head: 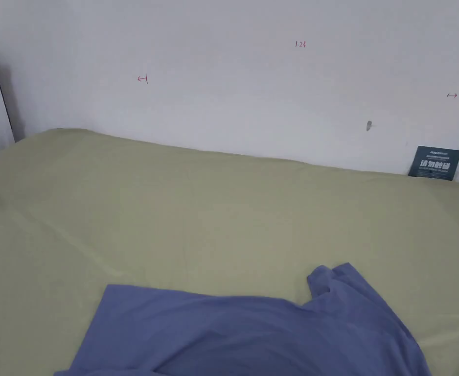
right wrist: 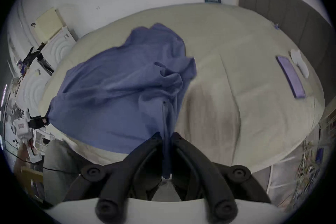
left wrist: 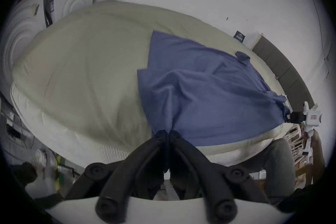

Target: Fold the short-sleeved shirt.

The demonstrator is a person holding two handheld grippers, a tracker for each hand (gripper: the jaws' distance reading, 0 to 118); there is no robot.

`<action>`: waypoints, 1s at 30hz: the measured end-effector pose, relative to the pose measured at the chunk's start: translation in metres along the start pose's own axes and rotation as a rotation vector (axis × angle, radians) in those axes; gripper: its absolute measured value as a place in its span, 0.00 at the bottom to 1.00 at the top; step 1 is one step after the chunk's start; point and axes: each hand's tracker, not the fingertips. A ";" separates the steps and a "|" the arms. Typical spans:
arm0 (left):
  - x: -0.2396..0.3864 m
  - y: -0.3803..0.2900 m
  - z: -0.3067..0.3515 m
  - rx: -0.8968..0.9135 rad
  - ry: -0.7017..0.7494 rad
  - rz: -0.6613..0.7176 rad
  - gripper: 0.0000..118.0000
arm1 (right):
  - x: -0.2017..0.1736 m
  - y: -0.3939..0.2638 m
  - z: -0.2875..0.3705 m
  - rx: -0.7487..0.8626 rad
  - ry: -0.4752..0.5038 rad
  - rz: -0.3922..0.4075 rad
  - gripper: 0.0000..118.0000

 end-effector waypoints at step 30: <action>0.095 0.156 -0.002 0.378 0.112 -0.187 0.55 | -0.099 0.066 0.073 0.638 -0.001 0.240 0.00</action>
